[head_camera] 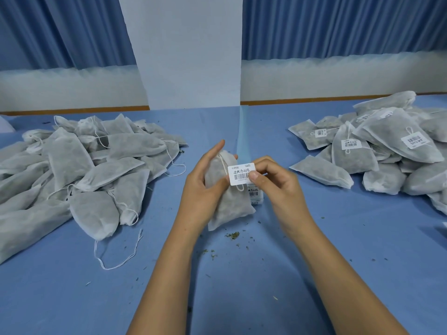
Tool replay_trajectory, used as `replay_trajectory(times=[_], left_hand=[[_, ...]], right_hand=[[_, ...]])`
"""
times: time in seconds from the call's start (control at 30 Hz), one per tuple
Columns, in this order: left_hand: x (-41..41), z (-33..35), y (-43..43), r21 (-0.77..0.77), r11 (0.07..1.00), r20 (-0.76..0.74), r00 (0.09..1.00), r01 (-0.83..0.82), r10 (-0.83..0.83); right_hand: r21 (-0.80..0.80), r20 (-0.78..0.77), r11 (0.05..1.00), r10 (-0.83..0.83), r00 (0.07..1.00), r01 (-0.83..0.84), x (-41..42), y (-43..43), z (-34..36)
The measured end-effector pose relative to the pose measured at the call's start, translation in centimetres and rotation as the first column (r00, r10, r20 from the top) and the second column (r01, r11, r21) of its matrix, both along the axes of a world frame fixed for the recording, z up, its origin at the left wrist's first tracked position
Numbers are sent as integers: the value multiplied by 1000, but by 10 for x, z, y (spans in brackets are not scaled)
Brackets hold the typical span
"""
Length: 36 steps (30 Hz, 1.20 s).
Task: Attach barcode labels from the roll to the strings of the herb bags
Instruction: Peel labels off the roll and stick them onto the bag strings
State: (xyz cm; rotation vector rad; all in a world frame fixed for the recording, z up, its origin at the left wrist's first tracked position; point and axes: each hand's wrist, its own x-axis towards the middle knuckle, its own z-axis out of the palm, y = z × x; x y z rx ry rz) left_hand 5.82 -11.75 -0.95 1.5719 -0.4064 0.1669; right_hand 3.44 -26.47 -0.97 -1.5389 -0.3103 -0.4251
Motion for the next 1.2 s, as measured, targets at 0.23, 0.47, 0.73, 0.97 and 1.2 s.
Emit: replay_trajectory(times=[0.23, 0.47, 0.73, 0.97, 1.2], left_hand=[[0, -2, -1, 18, 995, 8, 996, 93, -93], [0, -4, 0, 70, 986, 57, 986, 154, -158], [2, -6, 5, 76, 921, 54, 921, 382, -387], [1, -5, -2, -99, 967, 52, 972, 233, -229], [-2, -5, -6, -95, 958, 47, 963, 270, -267]], right_hand=[[-86, -2, 995, -55, 998, 55, 0, 3, -3], [-76, -60, 994, -80, 995, 75, 1, 4, -6], [-121, -48, 981, -159, 986, 152, 2, 2, -7], [-220, 16, 935, -282, 959, 278, -1, 4, -5], [-301, 120, 831, -453, 883, 467, -1, 3, -7]])
